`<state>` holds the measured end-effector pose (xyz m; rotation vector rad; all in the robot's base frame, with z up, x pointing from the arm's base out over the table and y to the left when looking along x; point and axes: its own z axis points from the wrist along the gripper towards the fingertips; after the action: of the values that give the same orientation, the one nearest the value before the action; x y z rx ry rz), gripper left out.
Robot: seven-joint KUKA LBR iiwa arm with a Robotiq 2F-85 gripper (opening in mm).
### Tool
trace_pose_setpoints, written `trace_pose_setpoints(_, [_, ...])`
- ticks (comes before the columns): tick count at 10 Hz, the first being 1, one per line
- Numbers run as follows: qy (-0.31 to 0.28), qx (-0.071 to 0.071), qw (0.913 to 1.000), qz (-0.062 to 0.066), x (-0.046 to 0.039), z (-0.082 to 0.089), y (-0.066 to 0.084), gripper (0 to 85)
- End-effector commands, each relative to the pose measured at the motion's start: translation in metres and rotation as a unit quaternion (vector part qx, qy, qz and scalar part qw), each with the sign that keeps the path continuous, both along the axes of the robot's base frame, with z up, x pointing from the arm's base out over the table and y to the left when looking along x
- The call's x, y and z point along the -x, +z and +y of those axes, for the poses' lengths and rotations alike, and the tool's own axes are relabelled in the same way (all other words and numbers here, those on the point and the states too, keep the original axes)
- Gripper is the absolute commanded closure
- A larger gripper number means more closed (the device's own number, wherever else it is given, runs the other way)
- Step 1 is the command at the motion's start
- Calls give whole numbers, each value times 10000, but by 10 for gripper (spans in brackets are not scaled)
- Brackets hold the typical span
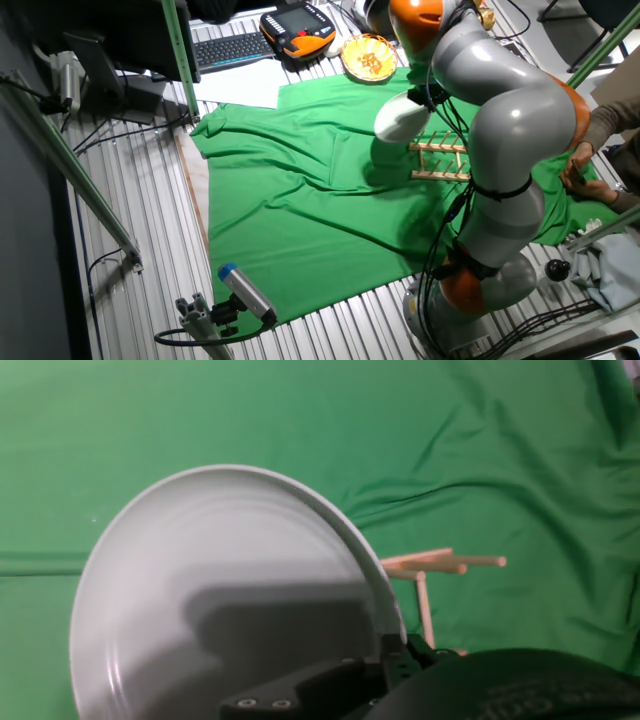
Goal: Put the dish on the dish rack
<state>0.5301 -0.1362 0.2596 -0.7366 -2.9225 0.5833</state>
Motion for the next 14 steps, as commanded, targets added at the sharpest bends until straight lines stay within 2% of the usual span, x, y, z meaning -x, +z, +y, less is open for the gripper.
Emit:
trace_pose_setpoints(1, [-79,-2,10000,-5,-3,30,-2,850])
trace_pose_setpoints(3, [-224,0,9997,-50,-3,30,-2,850])
trace_pose_setpoints(4, [-268,-45,9996,-105,-3,30,-2,850])
trace_pose_setpoints(7, [-404,-52,9984,-381,-3,30,-2,850])
trace_pose_setpoints(8, [-412,-28,9982,-426,-3,30,-2,850])
trace_pose_setpoints(9, [-412,-151,9981,-435,-3,30,-2,850])
trace_pose_setpoints(10, [-397,-192,9979,-484,-3,30,-2,850])
trace_pose_setpoints(11, [-369,-227,9979,-473,-3,30,-2,850])
trace_pose_setpoints(12, [-357,-282,9982,-393,-3,30,-2,850])
trace_pose_setpoints(14, [-361,-204,9985,-350,-3,30,-2,850])
